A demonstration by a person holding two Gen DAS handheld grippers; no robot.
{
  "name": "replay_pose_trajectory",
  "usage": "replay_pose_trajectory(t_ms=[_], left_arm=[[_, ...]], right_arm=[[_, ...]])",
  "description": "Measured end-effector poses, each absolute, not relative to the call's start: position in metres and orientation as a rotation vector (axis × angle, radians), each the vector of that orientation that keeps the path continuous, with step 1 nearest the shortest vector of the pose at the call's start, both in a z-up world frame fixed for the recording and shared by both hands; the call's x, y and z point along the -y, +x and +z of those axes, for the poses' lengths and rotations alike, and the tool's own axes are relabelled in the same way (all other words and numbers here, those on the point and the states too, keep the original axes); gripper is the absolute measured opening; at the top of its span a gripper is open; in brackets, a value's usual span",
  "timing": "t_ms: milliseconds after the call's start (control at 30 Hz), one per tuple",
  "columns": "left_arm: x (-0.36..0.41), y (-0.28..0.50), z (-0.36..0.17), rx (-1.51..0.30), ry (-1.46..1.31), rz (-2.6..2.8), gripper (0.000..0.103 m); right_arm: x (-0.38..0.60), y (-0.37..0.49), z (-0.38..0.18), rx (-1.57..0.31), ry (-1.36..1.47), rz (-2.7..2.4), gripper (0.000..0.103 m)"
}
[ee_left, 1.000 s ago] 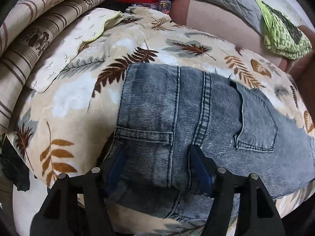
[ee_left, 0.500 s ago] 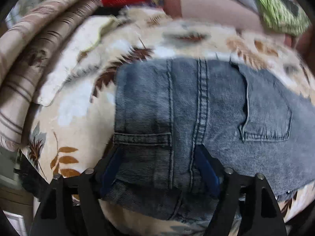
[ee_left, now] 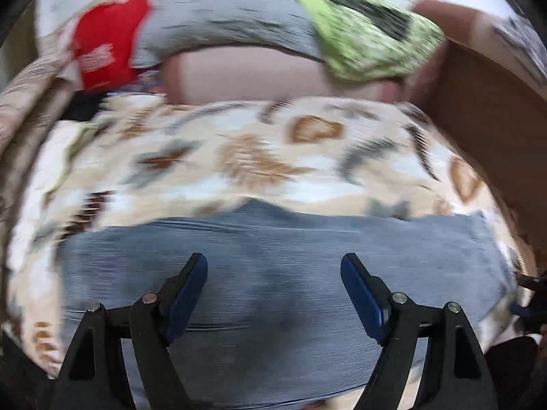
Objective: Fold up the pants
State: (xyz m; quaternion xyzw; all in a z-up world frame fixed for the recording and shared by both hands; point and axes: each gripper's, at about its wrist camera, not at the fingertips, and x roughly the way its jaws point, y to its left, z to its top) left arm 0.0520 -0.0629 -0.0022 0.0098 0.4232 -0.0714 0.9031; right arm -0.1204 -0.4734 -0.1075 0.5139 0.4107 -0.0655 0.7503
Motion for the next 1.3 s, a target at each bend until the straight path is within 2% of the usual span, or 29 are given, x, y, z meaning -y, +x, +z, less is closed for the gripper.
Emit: replay_pose_trajectory(t_ms=[133, 167, 267, 300, 333, 367, 500, 567, 633, 700, 833, 967, 1000, 1067, 1100, 1133, 1167, 1200, 1300], left_arm=[[0.121, 0.056, -0.024, -0.877, 0.043, -0.221, 0.081], [0.132, 0.056, -0.033, -0.895, 0.073, -0.206, 0.084], [0.165, 0.065, -0.097, -1.101, 0.25, -0.198, 0.086], [0.166, 0.058, -0.1, -1.051, 0.269, -0.19, 0.09], [0.168, 0.053, -0.097, -1.01, 0.296, -0.184, 0.091], [0.169, 0.052, -0.095, -1.019, 0.306, -0.185, 0.09], [0.17, 0.047, -0.077, -0.986, 0.319, -0.206, 0.09], [0.179, 0.046, -0.103, -1.063, 0.422, -0.241, 0.09], [0.173, 0.044, -0.099, -1.033, 0.392, -0.261, 0.09], [0.161, 0.049, -0.096, -1.081, 0.298, -0.29, 0.089], [0.105, 0.046, -0.075, -1.057, 0.102, -0.244, 0.088], [-0.004, 0.022, -0.043, -0.96, -0.107, -0.024, 0.088], [-0.026, 0.017, -0.039, -0.94, -0.131, 0.04, 0.088], [-0.065, 0.005, -0.03, -0.914, -0.183, 0.148, 0.088], [-0.075, 0.005, -0.028, -0.913, -0.198, 0.161, 0.087], [-0.08, 0.006, -0.025, -0.911, -0.208, 0.16, 0.087], [-0.079, 0.005, -0.021, -0.906, -0.215, 0.148, 0.087], [-0.072, 0.003, -0.014, -0.893, -0.218, 0.121, 0.087], [-0.031, 0.004, 0.004, -0.854, -0.184, 0.006, 0.087]], right_arm=[[0.478, -0.115, -0.116, -0.85, 1.2, -0.115, 0.073], [0.479, -0.109, -0.118, -0.849, 1.202, -0.11, 0.073], [0.482, -0.101, -0.131, -0.862, 1.233, -0.144, 0.072], [0.48, -0.098, -0.13, -0.863, 1.212, -0.148, 0.063], [0.479, -0.096, -0.124, -0.869, 1.16, -0.159, 0.032], [0.478, -0.093, -0.12, -0.878, 1.107, -0.168, 0.028], [0.464, -0.085, -0.089, -0.879, 0.885, -0.186, 0.027], [0.446, -0.079, -0.06, -0.846, 0.759, -0.186, 0.026], [0.417, -0.07, -0.026, -0.797, 0.605, -0.164, 0.022], [0.376, -0.061, 0.01, -0.74, 0.453, -0.114, 0.021], [0.279, -0.056, 0.052, -0.644, 0.245, 0.066, 0.021], [0.19, -0.055, 0.03, -0.677, 0.152, 0.262, 0.021], [0.178, -0.052, 0.016, -0.705, 0.158, 0.287, 0.021], [0.16, -0.044, -0.027, -0.801, 0.21, 0.344, 0.033], [0.152, -0.036, -0.051, -0.866, 0.224, 0.383, 0.064], [0.144, -0.027, -0.084, -0.985, 0.243, 0.401, 0.078], [0.145, -0.024, -0.097, -1.022, 0.271, 0.4, 0.078], [0.151, -0.029, -0.097, -0.975, 0.303, 0.404, 0.078], [0.193, -0.039, -0.076, -0.917, 0.511, 0.452, 0.079]])
